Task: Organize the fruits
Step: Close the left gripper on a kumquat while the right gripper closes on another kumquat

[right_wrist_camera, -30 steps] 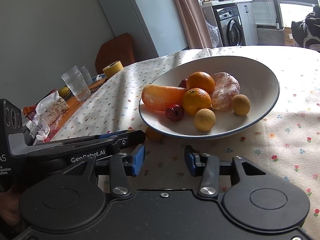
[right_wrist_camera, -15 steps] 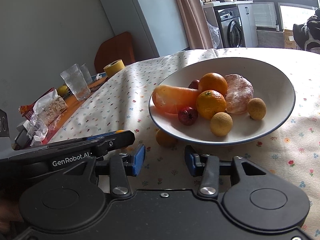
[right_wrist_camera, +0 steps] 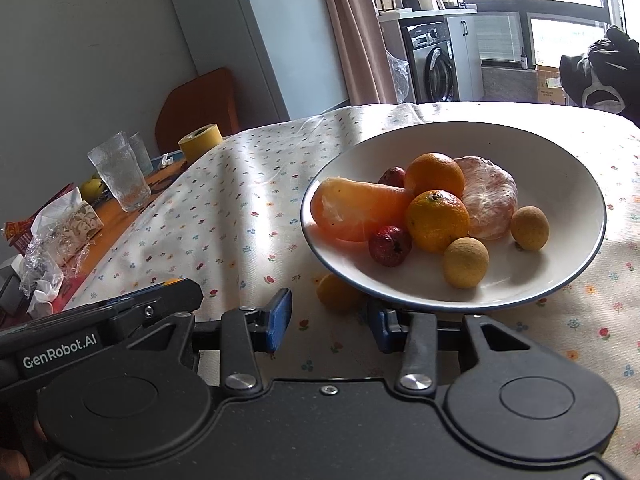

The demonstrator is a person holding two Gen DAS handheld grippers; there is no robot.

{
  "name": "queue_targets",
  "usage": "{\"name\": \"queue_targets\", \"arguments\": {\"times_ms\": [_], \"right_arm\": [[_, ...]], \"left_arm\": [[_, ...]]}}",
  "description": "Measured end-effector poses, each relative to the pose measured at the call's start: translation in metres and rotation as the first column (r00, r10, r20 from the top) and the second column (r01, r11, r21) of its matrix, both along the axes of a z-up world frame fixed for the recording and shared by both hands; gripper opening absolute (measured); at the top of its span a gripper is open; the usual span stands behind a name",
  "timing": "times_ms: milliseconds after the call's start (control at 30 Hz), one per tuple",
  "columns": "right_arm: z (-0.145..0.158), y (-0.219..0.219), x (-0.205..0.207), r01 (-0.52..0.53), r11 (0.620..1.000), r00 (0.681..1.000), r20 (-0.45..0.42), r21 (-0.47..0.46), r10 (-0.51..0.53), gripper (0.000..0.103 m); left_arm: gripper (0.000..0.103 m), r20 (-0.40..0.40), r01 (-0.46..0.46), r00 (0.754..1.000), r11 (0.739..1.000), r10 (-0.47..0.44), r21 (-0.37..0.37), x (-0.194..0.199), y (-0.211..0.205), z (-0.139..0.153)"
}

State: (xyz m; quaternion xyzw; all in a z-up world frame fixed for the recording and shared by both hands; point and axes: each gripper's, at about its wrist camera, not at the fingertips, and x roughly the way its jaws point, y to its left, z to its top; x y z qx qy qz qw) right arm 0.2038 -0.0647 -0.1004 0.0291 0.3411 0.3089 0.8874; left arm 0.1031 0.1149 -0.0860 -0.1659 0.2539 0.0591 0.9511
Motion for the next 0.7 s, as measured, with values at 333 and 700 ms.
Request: {"name": "queue_targets", "arguments": {"times_ms": [333,700], "right_arm": [[-0.003,0.021,-0.003,0.113,0.993,0.993,0.042,-0.042,-0.111,0.035],[-0.001,0.011,0.0,0.104,0.994,0.994,-0.025,0.033,-0.103,0.024]], "left_arm": [[0.022,0.022,-0.027,0.999,0.999,0.027,-0.034,-0.017,0.016,-0.001],[0.022,0.025,-0.047,0.999,0.998,0.048,-0.05,-0.024,0.025,-0.002]]}}
